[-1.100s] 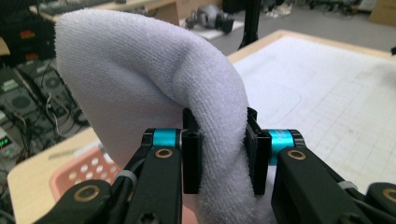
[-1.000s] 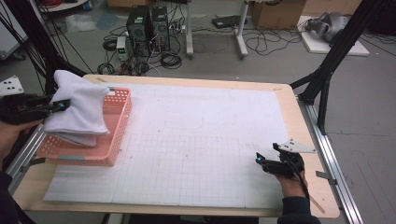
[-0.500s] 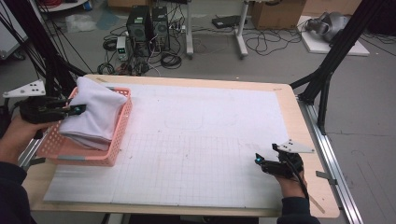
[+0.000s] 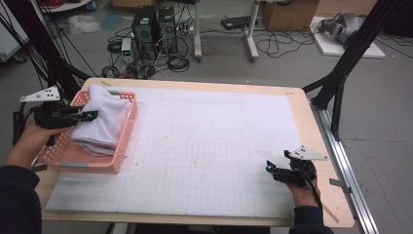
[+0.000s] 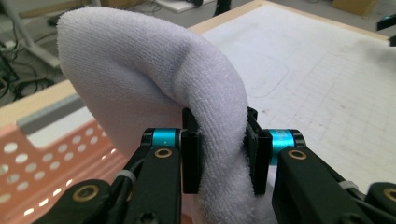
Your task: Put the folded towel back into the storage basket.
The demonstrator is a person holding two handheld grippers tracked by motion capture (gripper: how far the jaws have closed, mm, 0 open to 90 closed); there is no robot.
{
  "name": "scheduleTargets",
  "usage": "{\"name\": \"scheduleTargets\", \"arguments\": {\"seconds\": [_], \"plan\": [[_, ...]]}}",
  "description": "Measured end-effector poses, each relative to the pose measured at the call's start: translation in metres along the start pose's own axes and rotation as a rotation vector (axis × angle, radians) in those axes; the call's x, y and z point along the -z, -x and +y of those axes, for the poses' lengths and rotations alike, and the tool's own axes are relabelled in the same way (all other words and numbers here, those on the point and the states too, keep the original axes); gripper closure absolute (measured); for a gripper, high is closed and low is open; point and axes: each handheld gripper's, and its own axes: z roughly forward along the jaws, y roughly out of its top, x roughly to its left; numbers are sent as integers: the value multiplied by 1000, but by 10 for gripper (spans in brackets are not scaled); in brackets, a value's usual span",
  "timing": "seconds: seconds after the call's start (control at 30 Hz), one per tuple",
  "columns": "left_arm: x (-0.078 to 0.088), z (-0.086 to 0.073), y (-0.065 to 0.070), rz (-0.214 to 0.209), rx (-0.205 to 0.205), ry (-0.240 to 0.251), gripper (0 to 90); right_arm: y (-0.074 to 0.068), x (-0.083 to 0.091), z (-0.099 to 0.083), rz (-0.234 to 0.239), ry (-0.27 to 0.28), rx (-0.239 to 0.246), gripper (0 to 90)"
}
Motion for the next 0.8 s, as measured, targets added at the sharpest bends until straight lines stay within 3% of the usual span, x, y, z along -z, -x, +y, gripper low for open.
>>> {"name": "scheduleTargets", "arguments": {"seconds": [0.1,0.37,0.5,0.57,0.6,0.7,0.73,0.8], "plan": [[-4,-4,-4,36,36,-31,719,0,1,0,0,0,-8,201],[-6,-11,-14,158,115,-177,673,1,2,-1,-2,1,-8,200],[0,-12,-18,324,182,-261,543,2,2,-1,-5,5,-6,201],[3,-12,-19,436,182,-287,469,2,2,-1,-3,3,-6,200],[6,-11,-18,516,182,-294,430,2,2,-1,-3,3,-5,200],[12,-5,-12,647,134,-255,385,1,1,-1,-3,3,-3,201],[13,-3,-10,662,124,-236,388,1,1,0,-4,1,-3,201],[10,-2,-7,624,132,-228,409,0,0,0,-2,1,-1,201]]}}
